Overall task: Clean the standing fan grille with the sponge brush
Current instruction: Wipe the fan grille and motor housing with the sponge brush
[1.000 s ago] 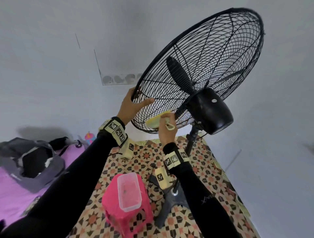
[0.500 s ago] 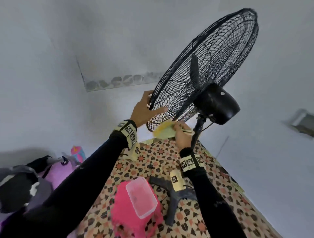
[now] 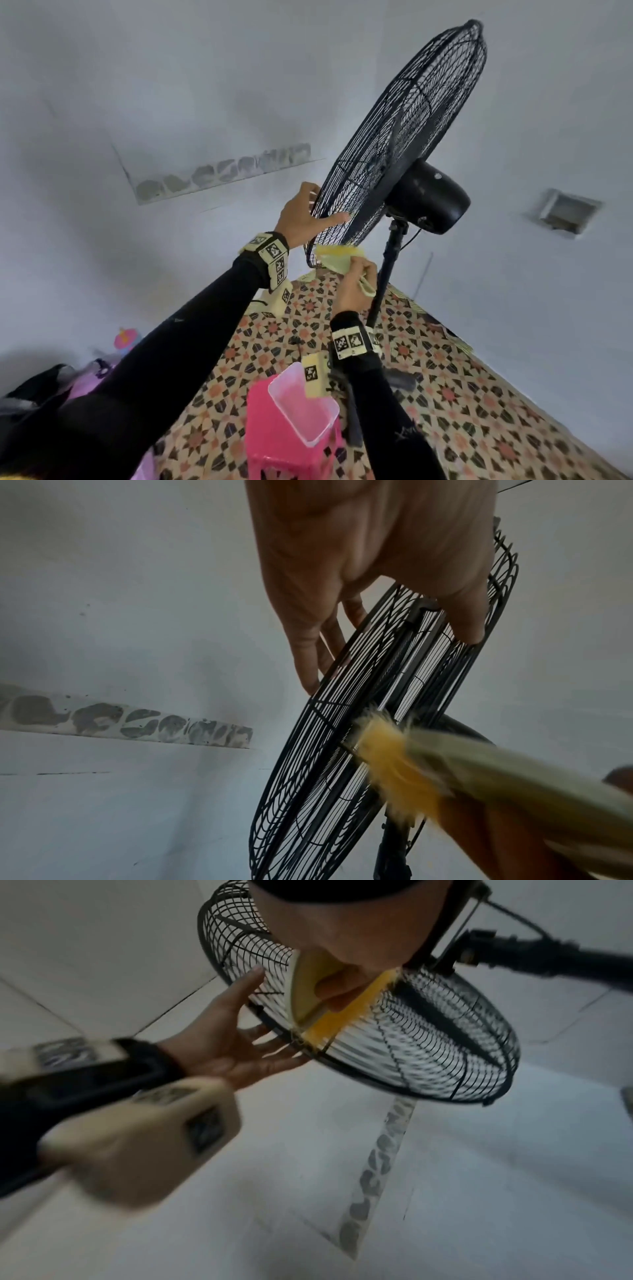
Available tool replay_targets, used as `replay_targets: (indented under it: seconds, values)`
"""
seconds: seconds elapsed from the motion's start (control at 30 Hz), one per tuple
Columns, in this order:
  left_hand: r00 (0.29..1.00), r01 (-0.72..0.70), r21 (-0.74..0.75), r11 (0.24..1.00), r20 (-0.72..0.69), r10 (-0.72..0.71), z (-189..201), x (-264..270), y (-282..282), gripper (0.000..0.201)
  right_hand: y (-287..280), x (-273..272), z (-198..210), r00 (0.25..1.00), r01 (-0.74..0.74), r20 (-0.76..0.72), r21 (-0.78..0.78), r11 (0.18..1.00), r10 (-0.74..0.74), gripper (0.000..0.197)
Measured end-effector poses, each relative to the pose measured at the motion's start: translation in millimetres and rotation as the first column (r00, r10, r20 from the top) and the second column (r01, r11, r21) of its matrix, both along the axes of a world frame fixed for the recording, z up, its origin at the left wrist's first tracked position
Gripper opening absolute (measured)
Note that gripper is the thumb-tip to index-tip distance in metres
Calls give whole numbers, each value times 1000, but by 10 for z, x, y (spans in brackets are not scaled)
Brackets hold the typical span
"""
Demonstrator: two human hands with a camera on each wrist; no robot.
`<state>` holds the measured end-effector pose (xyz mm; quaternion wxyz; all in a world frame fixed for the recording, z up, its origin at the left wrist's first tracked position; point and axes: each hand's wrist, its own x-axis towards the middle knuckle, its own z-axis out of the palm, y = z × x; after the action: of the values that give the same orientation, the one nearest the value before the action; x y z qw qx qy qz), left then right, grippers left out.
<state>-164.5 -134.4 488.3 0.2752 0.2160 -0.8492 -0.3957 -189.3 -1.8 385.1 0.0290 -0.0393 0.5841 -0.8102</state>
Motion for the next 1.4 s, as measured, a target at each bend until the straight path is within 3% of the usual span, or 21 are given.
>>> replay_targets:
  seconds: [0.07,0.17,0.23,0.3,0.4,0.43,0.5,0.6,0.67,0.73,0.77,0.9,0.97,1.03,1.07,1.13,1.27,1.4]
  values:
    - [1000,12,-1,1000,7,-12,2,13,-24,88,-67,275,8,991,-25,-132,28,999,28,17]
    - [998,32,-23,999,47,-31,42,11,-33,85,-97,482,-91,936,-205,-273,91,975,222,7]
    - [997,44,-49,998,69,-40,83,4,-31,88,-80,451,-129,917,-261,-277,124,957,286,10]
    - [994,57,-61,996,96,-51,110,-2,-52,90,-35,352,-87,947,-238,-220,10,971,234,12]
    - [991,66,-56,996,117,-59,107,0,-82,91,106,196,16,995,16,-90,-165,986,-31,17]
    - [992,65,-60,996,115,-57,106,-3,-85,91,126,174,11,996,43,-70,-196,980,-57,17]
    - [992,63,-66,996,117,-55,102,-3,-72,91,120,197,-42,991,-59,-126,-111,992,45,16]
    - [990,66,-68,995,127,-57,115,-12,-71,90,103,297,-126,888,-300,-313,162,940,337,15]
    - [990,68,-61,996,125,-60,121,-11,-84,89,123,241,-58,926,-188,-306,130,973,220,17]
    - [991,63,-52,997,123,-56,119,-12,-97,88,131,165,-33,973,-38,-229,-28,999,31,17]
    - [991,59,-45,997,123,-53,108,-20,-101,88,127,172,-34,979,-37,-203,-55,998,25,16]
    - [991,58,-43,997,120,-53,85,-35,-100,85,75,268,-124,900,-267,-294,208,941,321,14]
    - [992,57,-30,998,115,-53,72,-21,-104,85,64,167,-148,953,-125,-249,189,974,171,16]
    - [993,54,-30,998,108,-51,77,-7,-90,85,98,54,-107,990,90,-103,-38,995,-93,15]
    - [993,52,-33,998,107,-48,78,-8,-81,85,113,39,-91,992,113,-34,-142,983,-119,13]
    - [994,45,-33,998,106,-41,67,-26,-83,86,109,98,-102,999,-26,-46,-157,987,19,11]
    - [994,50,-30,998,100,-47,69,-23,-83,84,120,171,-223,891,-322,-282,161,933,356,16]
    - [995,48,-62,997,86,-43,39,-2,-59,87,173,-15,-269,874,-417,-150,255,872,462,32]
